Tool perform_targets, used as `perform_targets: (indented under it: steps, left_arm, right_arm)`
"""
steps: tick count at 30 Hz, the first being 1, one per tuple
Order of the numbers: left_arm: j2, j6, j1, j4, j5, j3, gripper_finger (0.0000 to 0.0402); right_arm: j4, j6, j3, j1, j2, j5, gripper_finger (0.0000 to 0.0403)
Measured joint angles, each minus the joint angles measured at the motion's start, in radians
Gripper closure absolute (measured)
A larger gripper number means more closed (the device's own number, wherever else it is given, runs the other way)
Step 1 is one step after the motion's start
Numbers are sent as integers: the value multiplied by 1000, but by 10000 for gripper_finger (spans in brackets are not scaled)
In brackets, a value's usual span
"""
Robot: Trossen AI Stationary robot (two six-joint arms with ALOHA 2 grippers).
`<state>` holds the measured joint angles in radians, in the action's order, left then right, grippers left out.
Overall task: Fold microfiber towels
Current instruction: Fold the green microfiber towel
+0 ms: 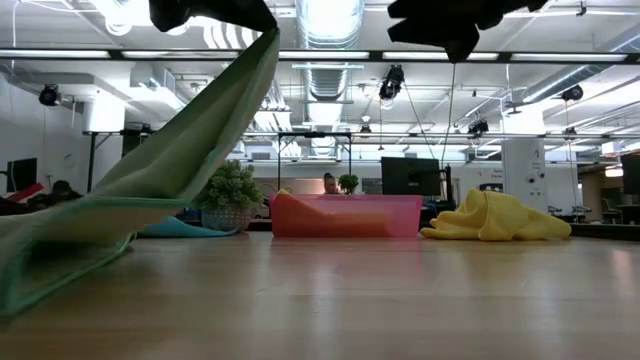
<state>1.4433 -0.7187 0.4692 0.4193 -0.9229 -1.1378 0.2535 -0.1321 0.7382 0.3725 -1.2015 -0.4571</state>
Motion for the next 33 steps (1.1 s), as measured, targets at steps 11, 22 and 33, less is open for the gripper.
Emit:
perform_targets:
  steps: [11,22,33]
  left_arm:
    - [-3,107,-67,-61,-2,-61,402]
    - [-4,259,-71,-201,-1,-61,401]
    - [-36,282,-70,-205,22,-63,401]
  right_arm:
    - [356,-89,-47,-5,-235,15,188]
    - [349,-219,-10,-93,-479,-15,192]
    - [197,-108,-3,-94,-443,38,382]
